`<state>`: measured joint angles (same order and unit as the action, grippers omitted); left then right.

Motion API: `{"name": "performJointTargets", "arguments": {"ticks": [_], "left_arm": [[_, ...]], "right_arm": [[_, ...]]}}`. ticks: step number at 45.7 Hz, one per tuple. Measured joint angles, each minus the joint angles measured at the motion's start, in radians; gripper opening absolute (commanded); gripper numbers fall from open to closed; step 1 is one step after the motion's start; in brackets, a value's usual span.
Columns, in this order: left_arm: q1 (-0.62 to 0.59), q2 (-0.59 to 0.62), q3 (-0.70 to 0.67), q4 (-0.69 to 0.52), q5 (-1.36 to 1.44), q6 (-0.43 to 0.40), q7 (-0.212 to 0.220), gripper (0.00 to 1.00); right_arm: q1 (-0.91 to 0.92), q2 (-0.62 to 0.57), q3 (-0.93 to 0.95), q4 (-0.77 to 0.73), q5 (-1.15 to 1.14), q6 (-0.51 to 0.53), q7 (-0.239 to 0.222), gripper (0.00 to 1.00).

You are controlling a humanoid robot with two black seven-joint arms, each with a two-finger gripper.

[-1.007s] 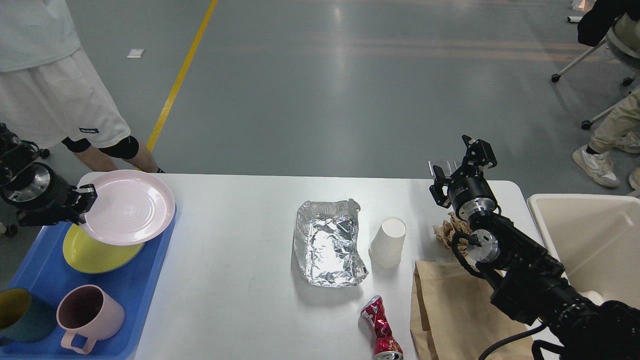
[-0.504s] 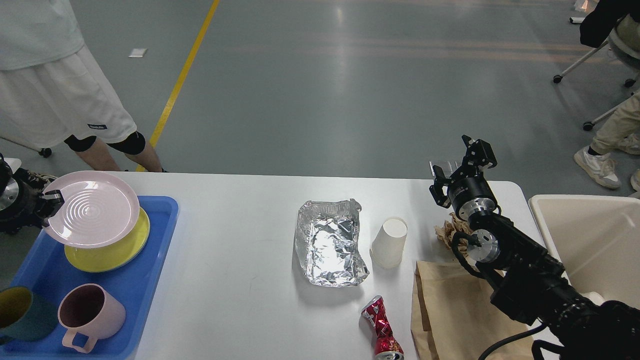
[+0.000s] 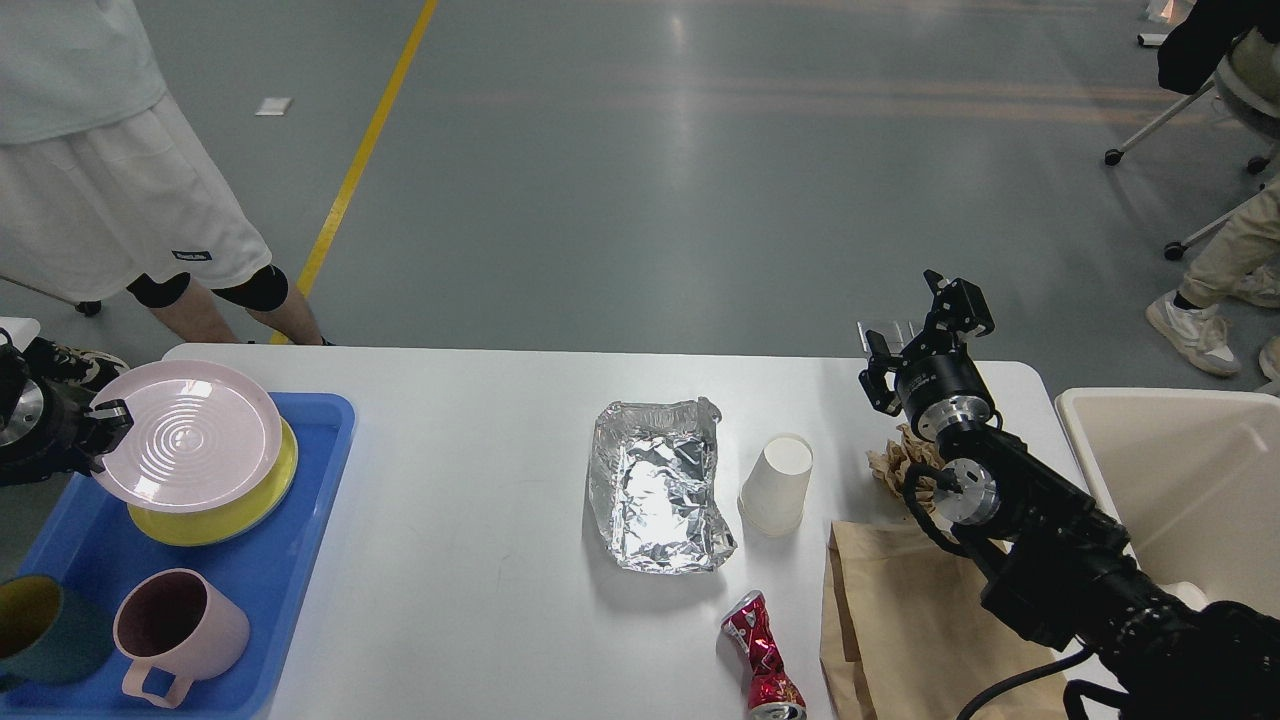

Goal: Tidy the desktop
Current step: 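Carry the pink plate with the left gripper onto the yellow plate, then release the pink plate and raise the left gripper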

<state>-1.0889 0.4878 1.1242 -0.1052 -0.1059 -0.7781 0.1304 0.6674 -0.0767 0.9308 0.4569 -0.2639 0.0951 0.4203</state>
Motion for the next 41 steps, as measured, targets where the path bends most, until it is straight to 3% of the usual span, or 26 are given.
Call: {"name": "performJointTargets", "arguments": {"ticks": [3, 8, 17, 23, 28, 35, 41], "left_arm": [[0.002, -0.009, -0.001, 0.002, 0.000, 0.010, -0.001, 0.10], [0.024, -0.017, -0.025, 0.014, 0.000, 0.023, -0.001, 0.27], [0.038, -0.022, -0.064, 0.021, 0.001, 0.062, -0.002, 0.42], [0.039, -0.029, -0.075, 0.021, 0.001, 0.080, -0.002, 0.59], [0.040, -0.030, -0.092, 0.021, 0.002, 0.095, -0.002, 0.82], [0.040, -0.032, -0.171, 0.019, 0.004, 0.194, -0.003, 0.96], [0.044, -0.031, -0.251, 0.012, 0.009, 0.218, 0.001, 0.97]], "right_arm": [[0.000, 0.000, 0.000, 0.000, 0.000, 0.000, 0.000, 1.00], [0.000, 0.000, 0.000, 0.000, 0.000, 0.000, 0.000, 1.00], [0.000, 0.000, 0.000, 0.000, 0.000, 0.000, 0.000, 1.00], [0.000, 0.000, 0.000, 0.000, 0.000, 0.000, 0.000, 1.00], [0.000, 0.000, 0.000, 0.000, 0.000, 0.000, 0.000, 1.00], [0.000, 0.000, 0.000, 0.000, 0.000, 0.000, 0.000, 1.00], [0.000, 0.000, 0.000, -0.001, 0.000, 0.000, 0.000, 1.00]]}}
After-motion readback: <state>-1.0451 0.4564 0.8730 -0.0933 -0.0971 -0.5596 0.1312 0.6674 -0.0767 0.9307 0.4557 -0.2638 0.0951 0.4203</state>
